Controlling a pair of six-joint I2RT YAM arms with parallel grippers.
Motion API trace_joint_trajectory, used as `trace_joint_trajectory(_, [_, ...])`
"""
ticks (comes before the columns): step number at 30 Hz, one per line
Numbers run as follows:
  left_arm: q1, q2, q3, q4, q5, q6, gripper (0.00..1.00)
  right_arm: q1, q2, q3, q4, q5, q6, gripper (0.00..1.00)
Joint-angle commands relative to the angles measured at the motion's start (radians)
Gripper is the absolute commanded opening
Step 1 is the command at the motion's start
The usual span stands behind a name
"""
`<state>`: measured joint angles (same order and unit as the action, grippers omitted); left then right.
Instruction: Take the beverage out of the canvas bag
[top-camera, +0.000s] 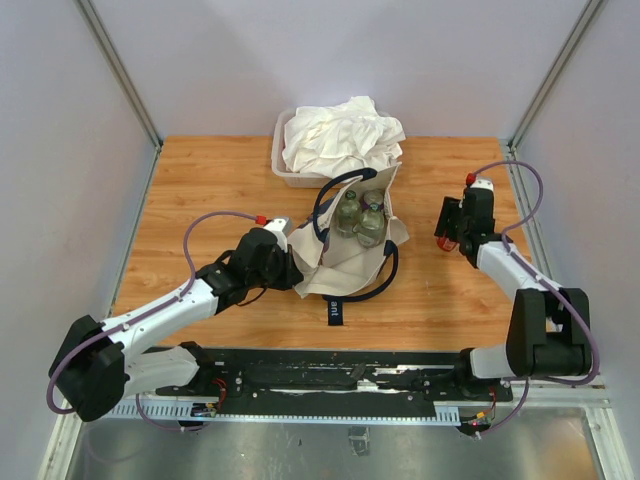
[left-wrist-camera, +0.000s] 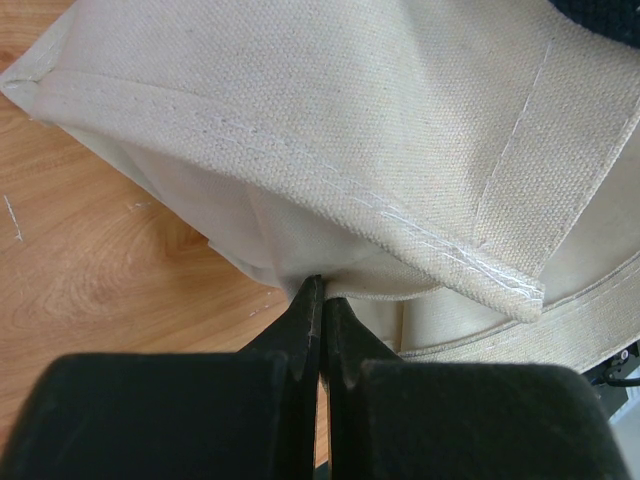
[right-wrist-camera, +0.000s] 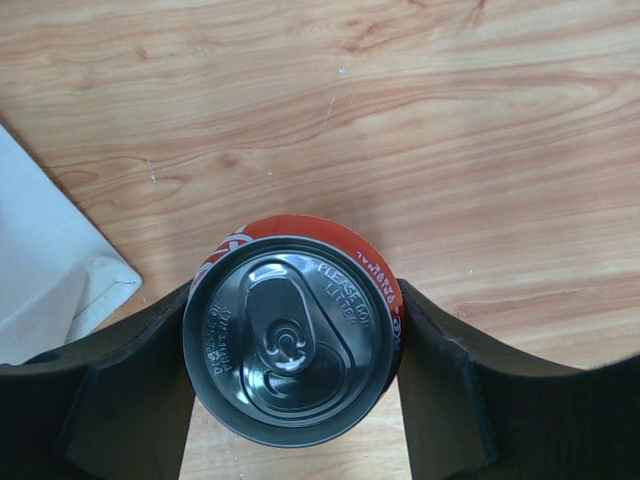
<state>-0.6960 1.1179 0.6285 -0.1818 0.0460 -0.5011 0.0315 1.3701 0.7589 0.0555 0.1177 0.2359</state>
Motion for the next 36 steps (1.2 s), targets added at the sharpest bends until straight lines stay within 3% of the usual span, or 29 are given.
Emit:
trace_joint_trajectory(1, [-0.011, 0.000, 0.008, -0.076, -0.006, 0.010, 0.00, -0.030, 0.024, 0.060, -0.014, 0.052, 0.030, 0.12])
trace_joint_trajectory(4, [-0.011, 0.005, 0.010, -0.076, -0.007, 0.010, 0.00, -0.030, 0.049, 0.071, -0.034, 0.059, 0.036, 0.17])
trace_joint_trajectory(6, [-0.011, 0.008, 0.010, -0.075, -0.007, 0.010, 0.00, -0.030, 0.064, 0.075, -0.038, 0.057, 0.033, 0.28])
trace_joint_trajectory(7, [-0.011, 0.007, 0.010, -0.074, -0.007, 0.010, 0.01, -0.030, 0.071, 0.078, -0.042, 0.056, 0.033, 0.40])
trace_joint_trajectory(9, [-0.011, 0.010, 0.010, -0.072, -0.006, 0.012, 0.00, -0.030, 0.082, 0.088, -0.056, 0.054, 0.035, 0.74])
trace_joint_trajectory(12, [-0.011, 0.014, 0.012, -0.070, -0.001, 0.013, 0.00, -0.030, 0.080, 0.097, -0.069, 0.060, 0.040, 0.98])
trace_joint_trajectory(13, [-0.011, 0.015, 0.012, -0.069, 0.001, 0.013, 0.00, -0.030, 0.072, 0.096, -0.068, 0.061, 0.039, 0.99])
trace_joint_trajectory(23, [-0.011, 0.020, 0.014, -0.063, 0.007, 0.019, 0.00, 0.034, -0.188, 0.178, -0.138, 0.028, -0.035, 0.98])
trace_joint_trajectory(31, [-0.010, 0.011, 0.016, -0.068, 0.013, 0.021, 0.00, 0.356, -0.315, 0.377, -0.221, -0.004, -0.213, 0.62])
trace_joint_trajectory(36, [-0.011, 0.018, 0.017, -0.063, 0.025, 0.022, 0.00, 0.514, -0.269, 0.420, -0.226, -0.093, -0.248, 0.52])
